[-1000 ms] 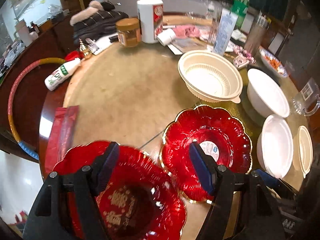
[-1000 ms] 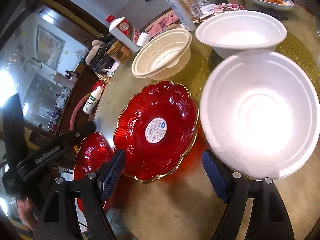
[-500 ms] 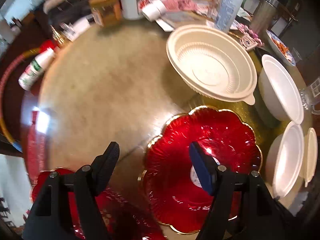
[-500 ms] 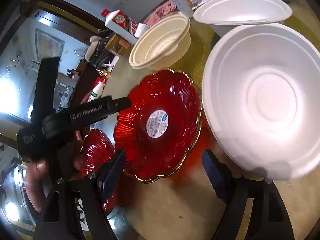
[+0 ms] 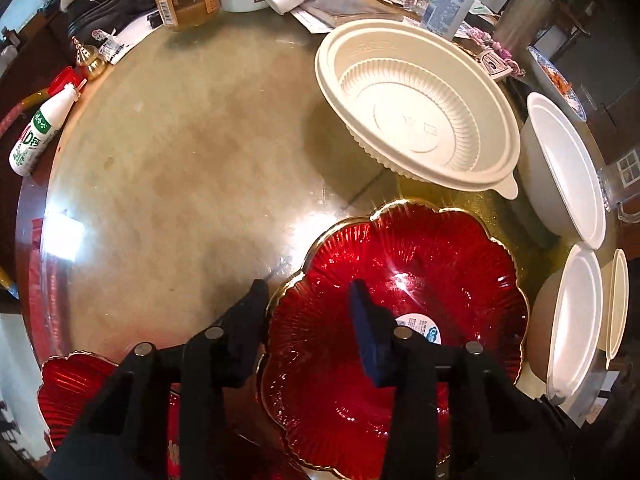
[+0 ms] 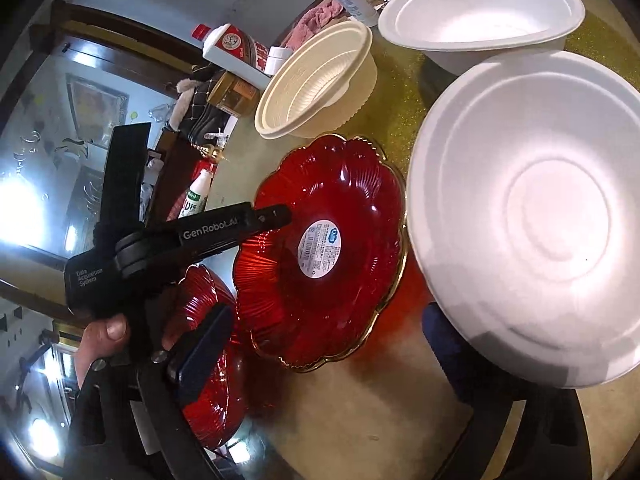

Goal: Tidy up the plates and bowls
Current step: 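Grasp the rim of the small red sticker plate with the right tool, then lift the small red plate onto the wedding plate with the right tool while the left tool holds it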

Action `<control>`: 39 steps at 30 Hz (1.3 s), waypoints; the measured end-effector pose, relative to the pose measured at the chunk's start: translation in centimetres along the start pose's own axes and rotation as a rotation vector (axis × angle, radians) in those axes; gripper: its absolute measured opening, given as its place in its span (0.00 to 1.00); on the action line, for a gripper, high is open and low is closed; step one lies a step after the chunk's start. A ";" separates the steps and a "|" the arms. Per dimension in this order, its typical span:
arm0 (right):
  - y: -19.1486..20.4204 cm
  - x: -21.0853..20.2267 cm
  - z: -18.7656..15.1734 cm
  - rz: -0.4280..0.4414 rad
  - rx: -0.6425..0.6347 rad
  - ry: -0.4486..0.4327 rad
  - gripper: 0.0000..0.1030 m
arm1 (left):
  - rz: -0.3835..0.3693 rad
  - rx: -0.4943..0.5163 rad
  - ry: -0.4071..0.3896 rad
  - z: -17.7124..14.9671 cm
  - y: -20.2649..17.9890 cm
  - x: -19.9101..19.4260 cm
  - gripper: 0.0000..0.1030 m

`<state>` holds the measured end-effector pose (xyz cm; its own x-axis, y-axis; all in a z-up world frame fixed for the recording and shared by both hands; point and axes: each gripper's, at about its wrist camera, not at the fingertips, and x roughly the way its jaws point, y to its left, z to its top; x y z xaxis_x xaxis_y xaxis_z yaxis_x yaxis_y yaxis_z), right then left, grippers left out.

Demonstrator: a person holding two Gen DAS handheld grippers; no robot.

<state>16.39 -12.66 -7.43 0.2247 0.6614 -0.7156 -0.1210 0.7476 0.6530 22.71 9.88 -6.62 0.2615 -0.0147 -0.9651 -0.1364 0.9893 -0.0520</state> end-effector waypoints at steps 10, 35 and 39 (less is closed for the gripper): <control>-1.8 0.5 0.2 -0.044 0.052 -0.006 0.12 | 0.029 0.010 -0.036 -0.8 -0.6 -0.5 0.30; 1.0 -2.2 -0.9 -0.053 -0.098 -0.122 0.11 | 0.096 -0.033 -0.241 -5.6 -0.3 -6.6 0.23; 2.0 -2.6 -1.2 -0.060 -0.146 -0.144 0.11 | 0.118 -0.049 -0.293 -6.8 -0.1 -7.6 0.23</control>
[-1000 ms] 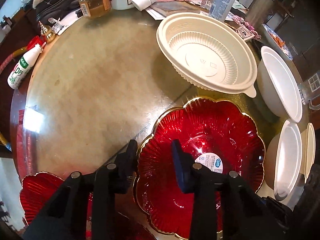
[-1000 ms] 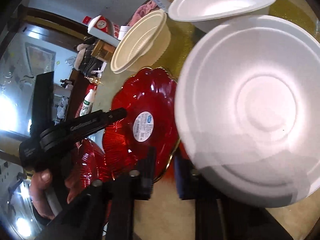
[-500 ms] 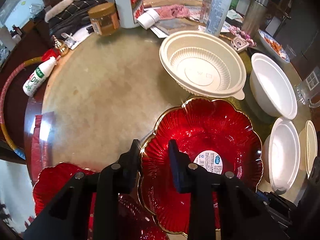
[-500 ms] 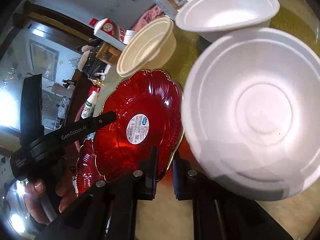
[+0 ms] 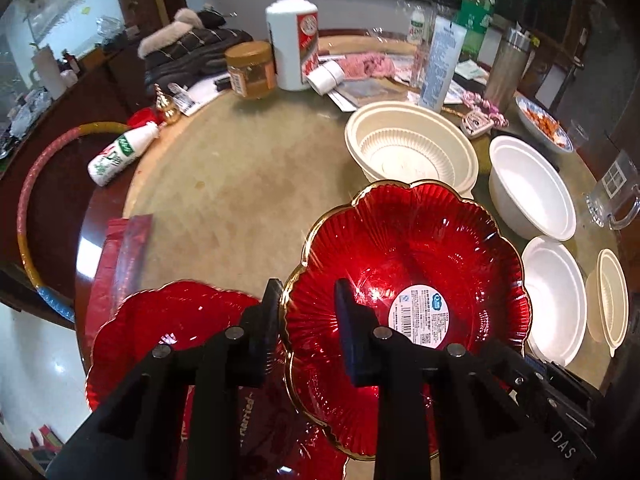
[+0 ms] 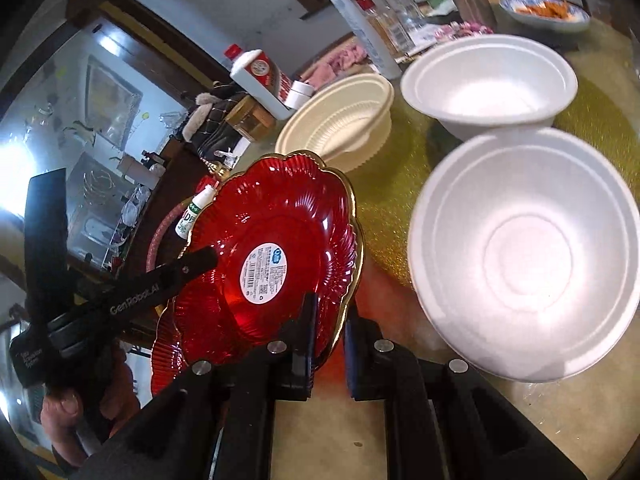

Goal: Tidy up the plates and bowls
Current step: 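Lift the small red plate onto the wedding plate with the right tool while the left tool holds it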

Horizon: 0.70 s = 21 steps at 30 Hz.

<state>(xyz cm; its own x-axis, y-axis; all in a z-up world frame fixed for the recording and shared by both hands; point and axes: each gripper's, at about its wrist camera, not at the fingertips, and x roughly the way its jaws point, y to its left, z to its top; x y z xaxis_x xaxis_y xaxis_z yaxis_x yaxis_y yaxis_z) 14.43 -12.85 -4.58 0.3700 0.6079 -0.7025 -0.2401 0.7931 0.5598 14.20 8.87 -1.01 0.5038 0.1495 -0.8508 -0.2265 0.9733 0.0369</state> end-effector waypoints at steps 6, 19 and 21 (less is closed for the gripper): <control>0.5 -0.3 -0.1 -0.013 -0.033 -0.021 0.10 | 0.016 -0.003 -0.040 -0.9 0.2 -1.0 0.21; 1.6 -1.0 -0.3 -0.006 -0.083 -0.058 0.11 | 0.027 -0.018 -0.086 -2.1 1.0 -2.8 0.21; 1.9 -1.0 -0.4 -0.003 -0.094 -0.059 0.11 | 0.028 -0.023 -0.094 -2.4 1.3 -3.1 0.20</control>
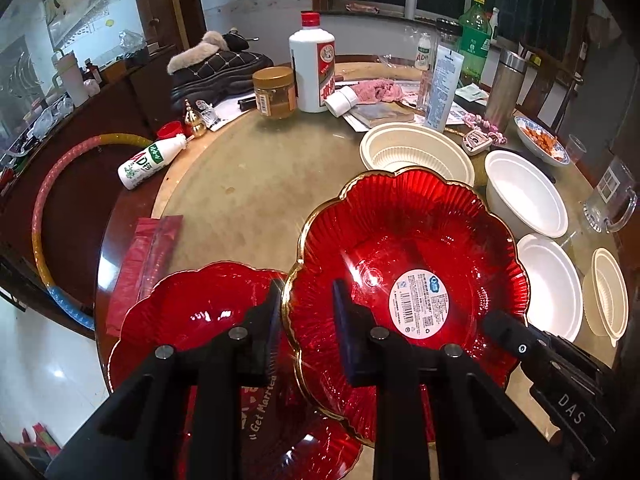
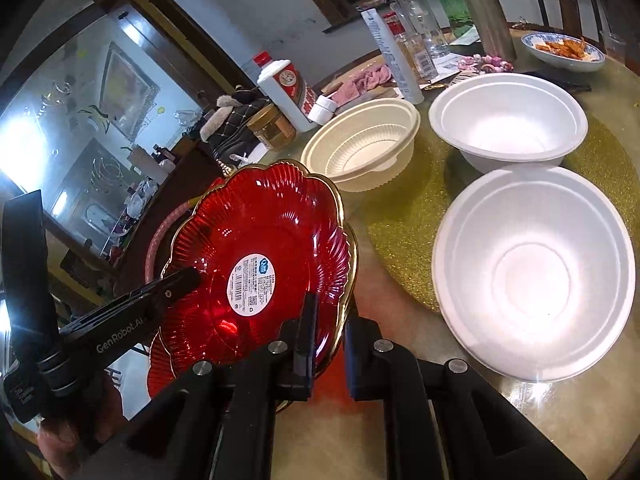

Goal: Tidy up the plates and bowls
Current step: 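Lift the small red plate onto the wedding plate with the right tool while the left tool holds it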

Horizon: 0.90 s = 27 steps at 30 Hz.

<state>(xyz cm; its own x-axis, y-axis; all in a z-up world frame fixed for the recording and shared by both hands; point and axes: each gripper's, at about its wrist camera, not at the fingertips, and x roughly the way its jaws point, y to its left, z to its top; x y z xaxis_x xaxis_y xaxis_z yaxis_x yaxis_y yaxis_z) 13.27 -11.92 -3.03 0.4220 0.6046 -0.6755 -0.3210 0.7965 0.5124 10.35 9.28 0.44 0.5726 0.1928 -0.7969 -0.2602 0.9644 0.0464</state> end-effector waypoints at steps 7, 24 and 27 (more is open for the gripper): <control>1.8 -0.3 -0.5 0.001 -0.065 -0.010 0.11 | 0.020 -0.023 -0.027 -0.9 1.3 -1.1 0.20; 6.4 0.7 -1.5 0.001 -0.188 0.003 0.12 | 0.061 -0.118 -0.063 -3.3 5.8 -2.8 0.20; 7.2 1.0 -1.6 0.003 -0.207 0.013 0.12 | 0.061 -0.140 -0.062 -3.8 6.8 -2.9 0.20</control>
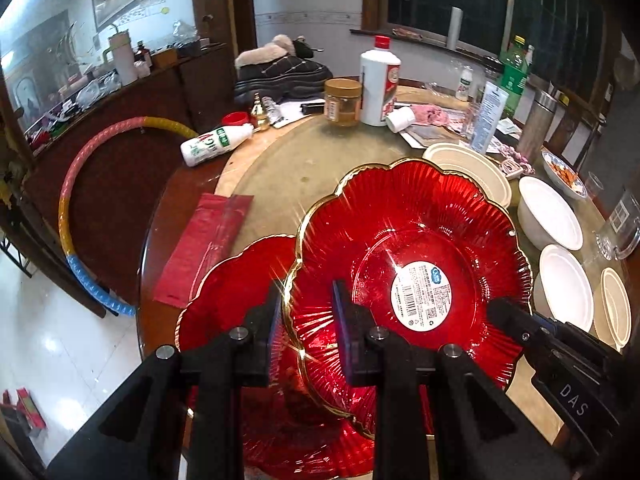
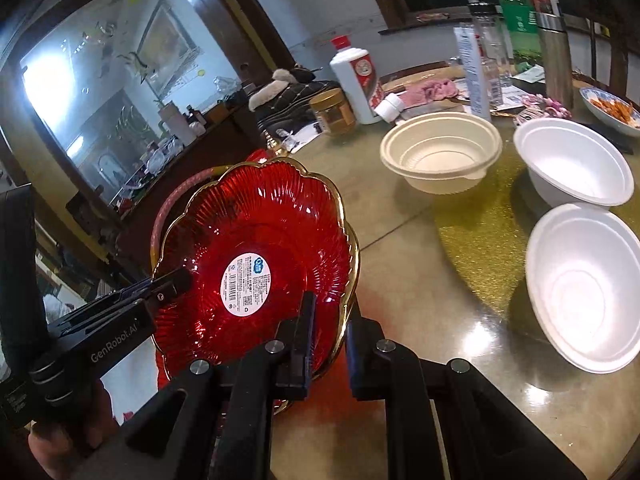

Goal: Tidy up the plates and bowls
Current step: 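Lift the small red plate onto the wedding plate with the right tool while the left tool holds it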

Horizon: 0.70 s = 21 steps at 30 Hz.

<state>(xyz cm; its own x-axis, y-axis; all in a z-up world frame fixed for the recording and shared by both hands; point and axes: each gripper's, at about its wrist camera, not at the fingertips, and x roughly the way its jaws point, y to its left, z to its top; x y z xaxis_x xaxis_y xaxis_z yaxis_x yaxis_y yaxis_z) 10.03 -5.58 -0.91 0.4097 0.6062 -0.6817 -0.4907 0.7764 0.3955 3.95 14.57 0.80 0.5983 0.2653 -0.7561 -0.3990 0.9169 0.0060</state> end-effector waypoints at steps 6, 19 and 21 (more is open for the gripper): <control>2.3 0.9 -0.5 0.007 -0.055 0.024 0.13 | 0.016 -0.052 0.005 -1.0 2.3 -0.1 0.20; 5.0 3.0 -1.8 -0.001 -0.128 0.088 0.13 | 0.037 -0.106 0.047 -3.1 4.9 0.8 0.20; 5.1 3.2 -1.9 -0.005 -0.135 0.093 0.13 | 0.039 -0.107 0.054 -3.5 5.0 1.0 0.20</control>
<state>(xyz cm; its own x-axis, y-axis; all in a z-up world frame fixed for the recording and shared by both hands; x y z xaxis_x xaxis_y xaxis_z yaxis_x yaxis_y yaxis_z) 7.38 -0.02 -2.20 0.3427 0.5792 -0.7396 -0.5906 0.7451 0.3099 0.13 18.38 -2.16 0.5434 0.2814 -0.7909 -0.4952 0.8682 -0.0314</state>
